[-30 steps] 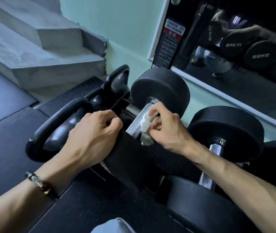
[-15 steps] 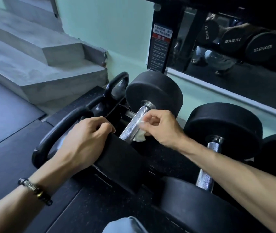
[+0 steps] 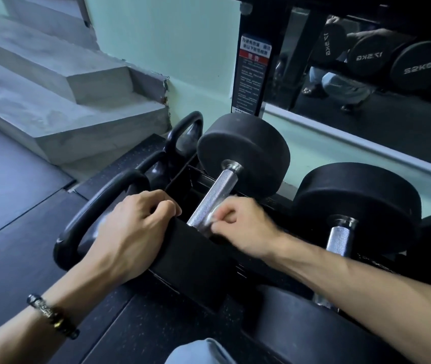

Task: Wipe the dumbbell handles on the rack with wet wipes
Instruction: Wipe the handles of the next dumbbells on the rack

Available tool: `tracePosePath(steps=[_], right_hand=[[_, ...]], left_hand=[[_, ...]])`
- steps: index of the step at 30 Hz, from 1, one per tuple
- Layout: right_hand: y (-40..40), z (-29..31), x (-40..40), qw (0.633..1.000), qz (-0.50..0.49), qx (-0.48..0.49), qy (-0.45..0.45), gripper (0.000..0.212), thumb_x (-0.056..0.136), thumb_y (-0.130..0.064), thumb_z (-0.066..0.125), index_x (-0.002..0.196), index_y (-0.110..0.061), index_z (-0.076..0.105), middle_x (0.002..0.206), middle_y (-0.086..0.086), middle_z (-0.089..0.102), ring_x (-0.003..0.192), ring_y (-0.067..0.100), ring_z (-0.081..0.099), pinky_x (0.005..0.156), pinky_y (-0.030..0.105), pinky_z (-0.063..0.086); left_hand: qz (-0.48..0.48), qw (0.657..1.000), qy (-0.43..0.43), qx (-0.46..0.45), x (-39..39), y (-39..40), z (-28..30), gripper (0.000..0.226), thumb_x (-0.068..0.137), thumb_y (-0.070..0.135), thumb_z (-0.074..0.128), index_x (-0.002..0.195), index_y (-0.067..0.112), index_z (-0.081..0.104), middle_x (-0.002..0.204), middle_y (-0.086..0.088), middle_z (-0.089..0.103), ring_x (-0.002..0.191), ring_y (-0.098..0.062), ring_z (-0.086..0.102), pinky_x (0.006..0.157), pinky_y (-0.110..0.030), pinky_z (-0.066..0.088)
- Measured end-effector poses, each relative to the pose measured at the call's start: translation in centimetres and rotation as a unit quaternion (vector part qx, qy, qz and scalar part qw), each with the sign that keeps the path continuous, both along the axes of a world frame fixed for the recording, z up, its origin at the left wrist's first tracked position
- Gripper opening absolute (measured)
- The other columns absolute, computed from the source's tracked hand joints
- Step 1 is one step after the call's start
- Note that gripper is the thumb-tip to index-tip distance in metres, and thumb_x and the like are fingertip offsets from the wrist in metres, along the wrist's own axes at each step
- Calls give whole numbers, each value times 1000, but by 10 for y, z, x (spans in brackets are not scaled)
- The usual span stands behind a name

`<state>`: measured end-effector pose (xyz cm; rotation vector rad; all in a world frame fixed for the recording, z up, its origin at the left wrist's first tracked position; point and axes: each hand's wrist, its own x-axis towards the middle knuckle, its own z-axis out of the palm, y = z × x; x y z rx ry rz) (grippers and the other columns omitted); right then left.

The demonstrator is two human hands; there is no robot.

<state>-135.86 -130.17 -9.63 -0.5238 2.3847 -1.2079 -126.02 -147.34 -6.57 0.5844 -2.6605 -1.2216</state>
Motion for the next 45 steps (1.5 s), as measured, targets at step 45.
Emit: tracePosePath(steps=[45], right_hand=[[-30,34,25,957,-206,53,-199,23,93,1,54,74,3,66,74,5,76,70,7,70,65,24,59]], left_hand=[[-188,948,-68,247,-39,-51,-37,41,62,54,57,95,34,69,91,21,70,87,10,60,79,-20,40]])
